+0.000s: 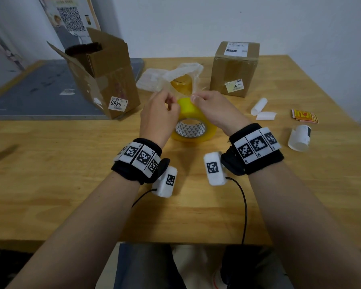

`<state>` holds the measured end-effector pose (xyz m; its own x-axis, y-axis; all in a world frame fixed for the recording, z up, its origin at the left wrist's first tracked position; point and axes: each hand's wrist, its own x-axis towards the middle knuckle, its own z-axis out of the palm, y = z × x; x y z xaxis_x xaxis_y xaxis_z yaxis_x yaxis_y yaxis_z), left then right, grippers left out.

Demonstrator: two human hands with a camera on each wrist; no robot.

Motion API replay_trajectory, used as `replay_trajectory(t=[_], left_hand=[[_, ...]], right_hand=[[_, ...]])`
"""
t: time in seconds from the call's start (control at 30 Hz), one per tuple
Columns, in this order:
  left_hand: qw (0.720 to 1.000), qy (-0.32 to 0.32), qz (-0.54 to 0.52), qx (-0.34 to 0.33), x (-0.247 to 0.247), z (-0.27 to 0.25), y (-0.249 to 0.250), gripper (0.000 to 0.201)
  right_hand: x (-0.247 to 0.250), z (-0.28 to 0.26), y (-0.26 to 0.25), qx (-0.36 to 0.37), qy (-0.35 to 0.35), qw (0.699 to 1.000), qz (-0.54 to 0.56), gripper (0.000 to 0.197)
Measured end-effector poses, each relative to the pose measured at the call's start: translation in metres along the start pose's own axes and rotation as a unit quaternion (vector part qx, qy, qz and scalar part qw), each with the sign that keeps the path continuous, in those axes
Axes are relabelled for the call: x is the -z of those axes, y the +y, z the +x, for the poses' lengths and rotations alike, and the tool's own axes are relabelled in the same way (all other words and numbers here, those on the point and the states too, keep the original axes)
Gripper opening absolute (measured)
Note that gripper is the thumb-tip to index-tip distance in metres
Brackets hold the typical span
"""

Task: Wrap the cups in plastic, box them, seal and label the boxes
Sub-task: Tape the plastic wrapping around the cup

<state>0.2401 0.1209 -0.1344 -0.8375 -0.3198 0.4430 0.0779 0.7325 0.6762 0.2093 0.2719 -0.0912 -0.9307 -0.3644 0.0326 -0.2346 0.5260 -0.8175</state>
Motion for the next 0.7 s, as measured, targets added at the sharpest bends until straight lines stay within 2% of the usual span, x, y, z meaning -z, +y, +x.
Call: replay_trajectory(t=[0.2,0.4,0.5,0.53,0.6,0.7], left_hand=[[1.000,-0.008,0.009,0.012,0.000,0.003,0.002,0.010],[0.998,-0.043,0.055,0.009,0.005,0.003,0.005,0.016],[0.999,-0.050,0.008,-0.002,0.012,-0.001,0.000,0.007],[0.998,-0.059,-0.016,-0.002,0.017,-0.001,-0.002,0.009],[0.997,-0.070,-0.021,-0.022,0.026,0.000,-0.007,0.017],[0.994,-0.065,0.036,-0.084,0.038,0.008,-0.011,0.015]], right_hand=[[0.001,0.000,0.001,0.003,-0.001,1.000,0.007,0.038],[0.001,-0.001,0.001,0.006,-0.007,1.000,0.010,0.036],[0.004,-0.004,0.003,0.006,-0.003,1.000,0.013,0.035],[0.004,-0.004,0.004,0.008,-0.002,1.000,0.016,0.035],[0.006,-0.004,0.006,0.013,-0.006,1.000,0.020,0.035],[0.007,-0.005,0.004,0.023,-0.011,0.999,0.025,0.031]])
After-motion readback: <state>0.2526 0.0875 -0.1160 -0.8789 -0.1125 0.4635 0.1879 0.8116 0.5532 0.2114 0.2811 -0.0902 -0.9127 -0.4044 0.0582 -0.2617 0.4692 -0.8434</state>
